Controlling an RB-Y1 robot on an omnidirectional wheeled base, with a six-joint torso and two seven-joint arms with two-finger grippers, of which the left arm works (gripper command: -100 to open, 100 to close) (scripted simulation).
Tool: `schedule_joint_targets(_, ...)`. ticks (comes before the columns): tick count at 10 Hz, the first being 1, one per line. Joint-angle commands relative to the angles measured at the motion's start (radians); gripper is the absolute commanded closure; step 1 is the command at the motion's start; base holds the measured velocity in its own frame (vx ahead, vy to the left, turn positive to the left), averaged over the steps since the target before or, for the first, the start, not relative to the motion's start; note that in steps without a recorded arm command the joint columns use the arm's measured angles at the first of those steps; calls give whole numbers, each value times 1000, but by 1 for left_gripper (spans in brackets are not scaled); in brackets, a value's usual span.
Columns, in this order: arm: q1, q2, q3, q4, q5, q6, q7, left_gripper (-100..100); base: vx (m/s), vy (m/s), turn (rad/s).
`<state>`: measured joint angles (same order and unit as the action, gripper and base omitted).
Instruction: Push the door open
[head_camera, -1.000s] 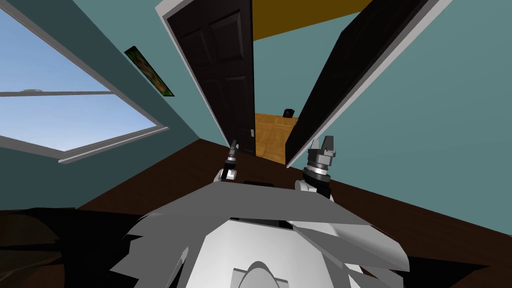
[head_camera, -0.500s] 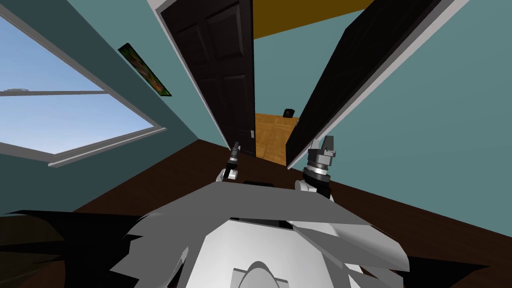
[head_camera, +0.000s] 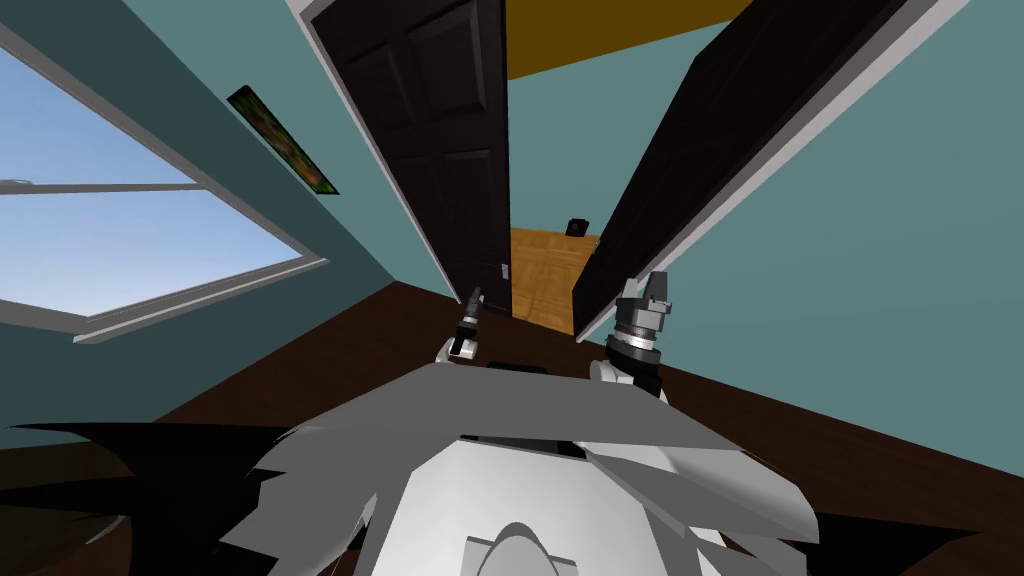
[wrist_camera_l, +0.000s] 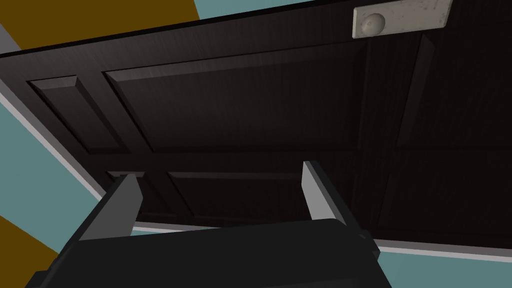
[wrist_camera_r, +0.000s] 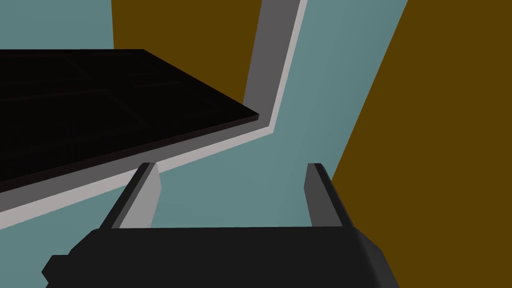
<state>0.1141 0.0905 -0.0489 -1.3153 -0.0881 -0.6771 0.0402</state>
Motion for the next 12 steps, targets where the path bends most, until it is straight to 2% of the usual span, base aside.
schedule_joint_targets(1,-21,-3,0,50,-5,-10,7,-100,109,38,-11)
schedule_joint_targets(12,-141,-19,-4,345,-37,-63,54,-100,98,30,-11)
